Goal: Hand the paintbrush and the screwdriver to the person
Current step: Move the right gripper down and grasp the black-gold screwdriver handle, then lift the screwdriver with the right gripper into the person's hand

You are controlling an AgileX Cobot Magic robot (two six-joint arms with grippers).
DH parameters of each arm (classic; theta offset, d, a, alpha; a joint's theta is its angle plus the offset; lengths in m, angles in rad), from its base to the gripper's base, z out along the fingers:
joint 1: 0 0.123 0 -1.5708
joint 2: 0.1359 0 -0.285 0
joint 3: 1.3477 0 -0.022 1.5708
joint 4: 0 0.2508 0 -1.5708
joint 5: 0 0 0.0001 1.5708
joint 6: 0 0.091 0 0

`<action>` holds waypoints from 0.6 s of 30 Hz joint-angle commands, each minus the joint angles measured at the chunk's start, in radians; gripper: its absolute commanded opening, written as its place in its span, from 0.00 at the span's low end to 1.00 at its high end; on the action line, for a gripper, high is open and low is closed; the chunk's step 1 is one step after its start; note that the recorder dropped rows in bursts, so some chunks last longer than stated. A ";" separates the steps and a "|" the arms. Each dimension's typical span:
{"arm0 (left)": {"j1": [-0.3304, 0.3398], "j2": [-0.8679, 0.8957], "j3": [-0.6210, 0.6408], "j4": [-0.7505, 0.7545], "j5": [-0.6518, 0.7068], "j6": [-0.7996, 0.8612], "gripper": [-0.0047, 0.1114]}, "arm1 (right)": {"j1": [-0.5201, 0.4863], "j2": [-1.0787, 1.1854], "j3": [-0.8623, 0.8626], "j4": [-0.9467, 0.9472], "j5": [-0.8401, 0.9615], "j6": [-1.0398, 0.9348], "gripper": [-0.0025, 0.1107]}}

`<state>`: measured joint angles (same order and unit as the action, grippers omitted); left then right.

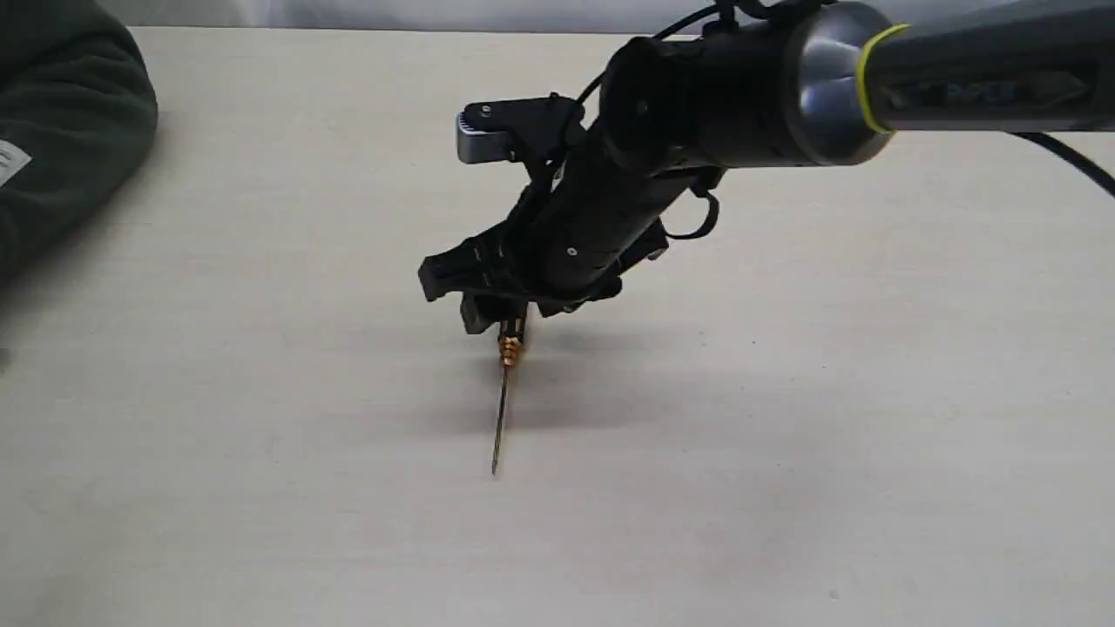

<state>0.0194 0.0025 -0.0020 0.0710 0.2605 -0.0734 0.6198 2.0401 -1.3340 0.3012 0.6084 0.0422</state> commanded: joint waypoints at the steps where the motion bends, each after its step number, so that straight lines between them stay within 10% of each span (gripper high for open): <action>1: -0.008 -0.002 0.002 -0.004 -0.008 -0.002 0.04 | 0.000 0.031 -0.047 -0.112 0.060 0.106 0.53; 18: -0.008 -0.002 0.002 -0.002 -0.012 -0.002 0.04 | 0.000 0.115 -0.109 -0.131 0.086 0.138 0.52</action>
<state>0.0194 0.0025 -0.0020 0.0710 0.2605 -0.0734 0.6198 2.1520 -1.4332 0.1795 0.6979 0.1757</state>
